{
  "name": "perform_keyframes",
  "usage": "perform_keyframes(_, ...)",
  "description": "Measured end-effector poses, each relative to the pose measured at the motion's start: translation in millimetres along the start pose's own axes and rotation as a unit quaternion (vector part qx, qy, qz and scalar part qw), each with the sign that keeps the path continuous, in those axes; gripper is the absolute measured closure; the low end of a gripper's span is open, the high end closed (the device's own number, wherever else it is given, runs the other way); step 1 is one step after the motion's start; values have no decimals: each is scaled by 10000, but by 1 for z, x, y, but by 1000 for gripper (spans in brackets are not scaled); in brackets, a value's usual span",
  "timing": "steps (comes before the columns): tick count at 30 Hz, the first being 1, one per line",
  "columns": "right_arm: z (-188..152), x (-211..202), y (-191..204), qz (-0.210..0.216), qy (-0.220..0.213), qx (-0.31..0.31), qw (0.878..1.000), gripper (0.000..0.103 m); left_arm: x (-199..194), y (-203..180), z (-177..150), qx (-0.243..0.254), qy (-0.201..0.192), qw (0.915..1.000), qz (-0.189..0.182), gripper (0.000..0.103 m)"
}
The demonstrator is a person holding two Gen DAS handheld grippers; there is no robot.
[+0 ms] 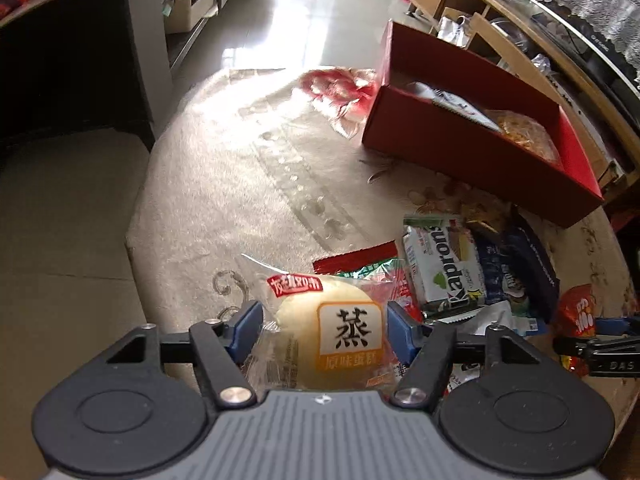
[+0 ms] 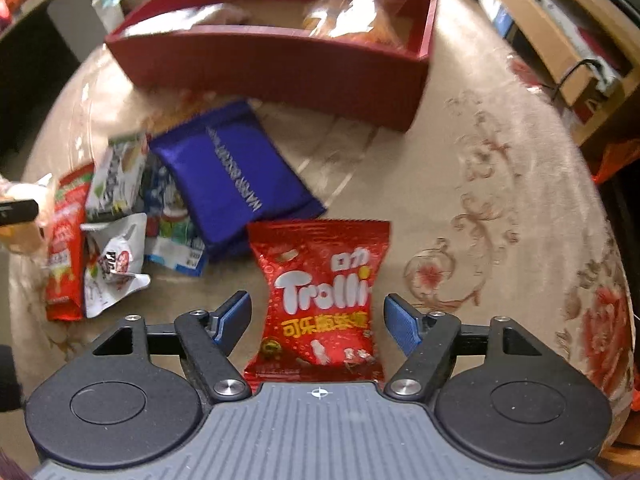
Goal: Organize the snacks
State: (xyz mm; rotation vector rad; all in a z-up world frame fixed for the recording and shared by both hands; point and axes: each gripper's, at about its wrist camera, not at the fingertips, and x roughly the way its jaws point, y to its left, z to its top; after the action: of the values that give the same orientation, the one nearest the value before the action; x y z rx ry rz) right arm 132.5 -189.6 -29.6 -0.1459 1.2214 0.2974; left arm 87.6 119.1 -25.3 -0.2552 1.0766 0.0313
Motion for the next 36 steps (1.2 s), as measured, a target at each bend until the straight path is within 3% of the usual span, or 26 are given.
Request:
perform_keyframes(3, 2, 10, 6, -103, 73, -72, 9999, 18, 5, 5, 2, -160, 56, 9998, -37, 29)
perform_keyframes(7, -3, 11, 11, -211, 5, -188, 9996, 21, 21, 13, 2, -456, 262, 9986, -65, 11)
perform_keyframes(10, -8, 5, 10, -275, -80, -152, 9995, 40, 29, 11, 3, -487, 263, 9985, 17, 9)
perform_keyframes(12, -13, 2, 9, -292, -123, -109, 9994, 42, 28, 5, 2, -357, 232, 9990, 154, 12)
perform_keyframes(15, -19, 1, 11, -305, -126, -187, 9993, 44, 22, 4, 3, -338, 209, 9992, 105, 38)
perform_keyframes(19, -21, -3, 17, -296, -141, -264, 9991, 45, 13, 7, -4, -290, 193, 9989, 311, 42)
perform_keyframes(30, -33, -27, 27, -193, -408, -159, 9989, 46, -9, 0, -18, -344, 46, 9994, 32, 49)
perform_keyframes(36, -35, -40, 24, -91, -610, 89, 9981, 46, -20, -7, -24, -214, -21, 9996, -157, 58)
